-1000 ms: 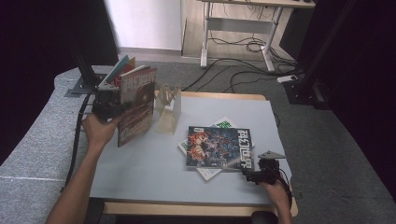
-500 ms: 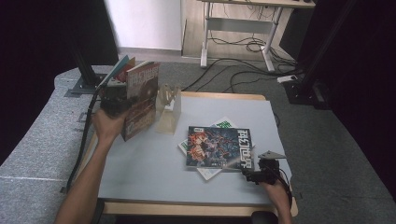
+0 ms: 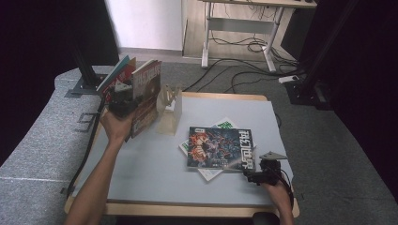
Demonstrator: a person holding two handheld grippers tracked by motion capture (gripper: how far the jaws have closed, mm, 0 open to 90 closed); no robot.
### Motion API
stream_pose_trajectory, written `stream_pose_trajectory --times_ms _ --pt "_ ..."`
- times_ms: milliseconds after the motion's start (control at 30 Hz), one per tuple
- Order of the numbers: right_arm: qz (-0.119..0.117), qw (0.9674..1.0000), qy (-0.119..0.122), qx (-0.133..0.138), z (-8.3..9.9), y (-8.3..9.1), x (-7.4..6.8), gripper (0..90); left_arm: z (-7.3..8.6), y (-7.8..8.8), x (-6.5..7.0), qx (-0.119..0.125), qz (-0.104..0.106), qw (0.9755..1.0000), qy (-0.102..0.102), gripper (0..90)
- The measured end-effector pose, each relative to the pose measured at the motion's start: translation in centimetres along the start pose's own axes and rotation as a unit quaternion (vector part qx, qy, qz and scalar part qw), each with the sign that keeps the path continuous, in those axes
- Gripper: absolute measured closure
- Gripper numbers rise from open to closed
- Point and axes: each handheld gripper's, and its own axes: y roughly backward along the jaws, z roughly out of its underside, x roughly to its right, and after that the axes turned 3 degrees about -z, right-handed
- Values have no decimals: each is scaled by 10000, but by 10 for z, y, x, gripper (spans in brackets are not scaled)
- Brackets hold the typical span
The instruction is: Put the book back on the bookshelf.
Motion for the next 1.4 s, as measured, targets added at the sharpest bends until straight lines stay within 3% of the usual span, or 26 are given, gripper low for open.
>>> stream_pose_trajectory --times_ms 100,367,600,700,967,1133,1233,1400 --pt "0 10000 -1 -2 0 0 0 0 2 0 0 -3 135 9999 53 841" --pt "13 10000 9 -7 0 0 0 0 4 3 0 -230 250 9993 -123 831" --pt "21 10000 19 -12 0 0 0 0 -2 12 -1 -159 261 9995 -98 813" --pt "23 10000 19 -13 0 0 0 0 -6 14 0 -304 206 9991 -200 801" --pt "22 10000 18 -13 0 0 0 0 -17 26 -7 -270 228 9994 -57 787" --pt "29 10000 27 -9 0 -1 -1 0 -27 34 -8 -548 280 9981 -87 779" --pt "32 10000 28 -9 0 -1 -1 0 -31 37 -9 -669 336 9972 -4 794" --pt "32 10000 28 -11 0 -1 -1 0 -34 39 -8 -639 287 9975 45 841"
